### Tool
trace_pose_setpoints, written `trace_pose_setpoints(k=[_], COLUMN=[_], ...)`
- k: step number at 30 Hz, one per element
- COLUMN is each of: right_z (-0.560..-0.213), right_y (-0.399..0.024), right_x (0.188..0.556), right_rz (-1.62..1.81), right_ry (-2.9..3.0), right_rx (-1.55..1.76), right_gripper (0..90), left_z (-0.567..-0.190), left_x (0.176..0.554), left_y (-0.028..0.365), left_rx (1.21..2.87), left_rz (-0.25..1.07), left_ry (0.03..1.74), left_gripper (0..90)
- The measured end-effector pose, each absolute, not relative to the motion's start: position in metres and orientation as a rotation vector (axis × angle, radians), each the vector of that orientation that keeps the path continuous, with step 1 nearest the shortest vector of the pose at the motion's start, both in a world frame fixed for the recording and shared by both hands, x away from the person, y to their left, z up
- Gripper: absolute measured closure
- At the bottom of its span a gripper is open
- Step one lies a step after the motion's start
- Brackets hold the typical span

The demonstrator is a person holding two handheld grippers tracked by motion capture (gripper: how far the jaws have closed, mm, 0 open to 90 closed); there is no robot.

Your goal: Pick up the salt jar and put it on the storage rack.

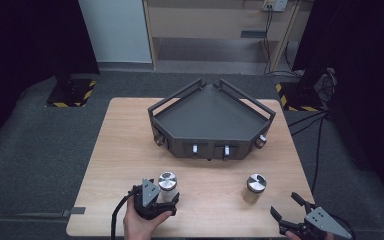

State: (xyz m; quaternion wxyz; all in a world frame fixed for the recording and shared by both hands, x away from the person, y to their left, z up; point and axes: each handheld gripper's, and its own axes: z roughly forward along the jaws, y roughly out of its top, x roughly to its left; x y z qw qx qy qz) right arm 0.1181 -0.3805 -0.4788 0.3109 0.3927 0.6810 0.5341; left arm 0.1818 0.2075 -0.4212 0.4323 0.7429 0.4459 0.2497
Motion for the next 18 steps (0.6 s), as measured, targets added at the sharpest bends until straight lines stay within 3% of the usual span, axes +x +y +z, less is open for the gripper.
trace_pose_setpoints(k=[10, 18], right_z=[-0.479, -0.478], right_y=[-0.381, -0.38], right_x=[0.118, 0.119], right_rz=[1.411, 1.406], right_ry=[1.798, 1.805], right_rx=[1.037, 1.03], right_gripper=[10.2, 10.1], left_z=[-0.426, -0.436], left_x=[0.196, 0.198], left_y=[0.205, 0.209], left_rx=[1.848, 1.828], left_rz=[0.596, 0.58], left_ry=[1.153, 1.121], left_gripper=[3.9, 19.3])
